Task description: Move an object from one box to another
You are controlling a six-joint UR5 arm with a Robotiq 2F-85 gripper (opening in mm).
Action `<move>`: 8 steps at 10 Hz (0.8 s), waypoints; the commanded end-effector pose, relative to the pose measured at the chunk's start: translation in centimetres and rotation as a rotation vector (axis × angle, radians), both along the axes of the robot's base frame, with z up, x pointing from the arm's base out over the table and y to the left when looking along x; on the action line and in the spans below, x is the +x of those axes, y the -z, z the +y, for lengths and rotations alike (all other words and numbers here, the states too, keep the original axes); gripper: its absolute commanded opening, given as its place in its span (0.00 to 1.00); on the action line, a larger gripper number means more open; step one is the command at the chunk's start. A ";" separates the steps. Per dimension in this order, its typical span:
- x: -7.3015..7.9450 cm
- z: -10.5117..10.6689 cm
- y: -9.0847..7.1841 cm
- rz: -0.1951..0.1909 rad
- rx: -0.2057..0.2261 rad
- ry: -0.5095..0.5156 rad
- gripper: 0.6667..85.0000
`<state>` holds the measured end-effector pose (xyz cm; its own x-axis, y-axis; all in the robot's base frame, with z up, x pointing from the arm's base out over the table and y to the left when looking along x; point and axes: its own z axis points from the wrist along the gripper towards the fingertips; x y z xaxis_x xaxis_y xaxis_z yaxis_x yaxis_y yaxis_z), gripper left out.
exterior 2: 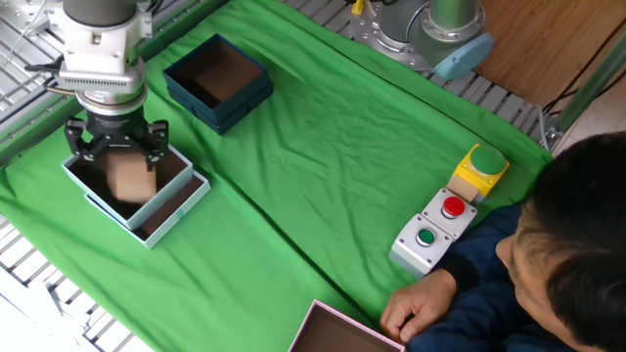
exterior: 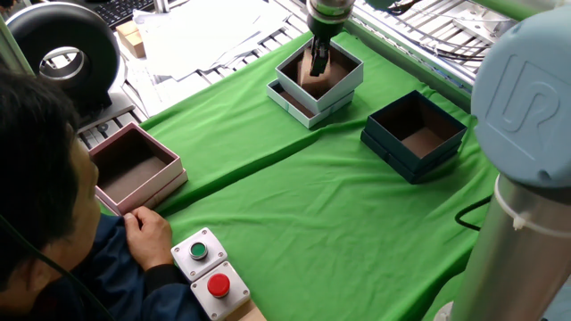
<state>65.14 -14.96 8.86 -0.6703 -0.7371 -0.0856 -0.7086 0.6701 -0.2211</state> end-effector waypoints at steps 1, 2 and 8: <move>-0.3 0.1 -0.1 0.015 0.013 -0.010 1.00; -1.5 0.3 -0.3 0.056 0.030 0.012 0.97; -14.1 1.6 -6.4 0.287 0.099 0.568 0.00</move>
<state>55.69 -15.11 12.92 -0.8751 -0.4807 0.0551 -0.4836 0.8729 -0.0648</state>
